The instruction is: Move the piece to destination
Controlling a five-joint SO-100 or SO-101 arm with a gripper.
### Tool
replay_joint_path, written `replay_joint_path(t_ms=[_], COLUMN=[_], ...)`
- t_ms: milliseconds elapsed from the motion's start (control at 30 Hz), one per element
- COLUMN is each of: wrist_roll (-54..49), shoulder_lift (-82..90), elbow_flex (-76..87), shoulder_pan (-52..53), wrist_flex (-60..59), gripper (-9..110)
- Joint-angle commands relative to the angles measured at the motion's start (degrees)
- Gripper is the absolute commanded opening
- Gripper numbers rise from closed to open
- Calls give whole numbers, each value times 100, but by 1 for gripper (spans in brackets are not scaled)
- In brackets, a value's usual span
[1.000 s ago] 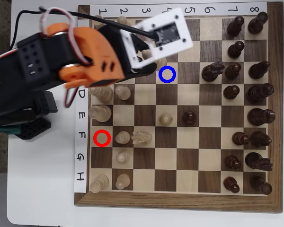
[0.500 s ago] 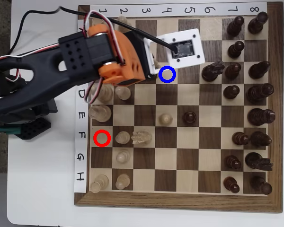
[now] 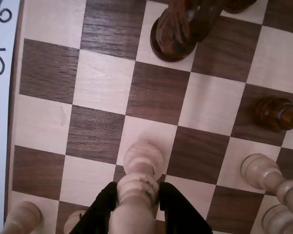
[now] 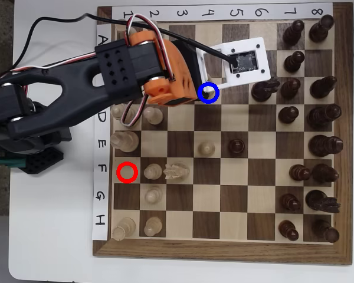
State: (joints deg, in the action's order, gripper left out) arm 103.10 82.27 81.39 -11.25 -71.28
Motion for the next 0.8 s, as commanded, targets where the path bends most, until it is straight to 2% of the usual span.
replay_joint_path(t_ms=[0, 767], wrist_roll=[325, 299], shoulder_lift=[9, -185], elbow_flex=[-272, 79], shoulder_pan=[53, 105], wrist_flex=[79, 360], gripper=[0, 0])
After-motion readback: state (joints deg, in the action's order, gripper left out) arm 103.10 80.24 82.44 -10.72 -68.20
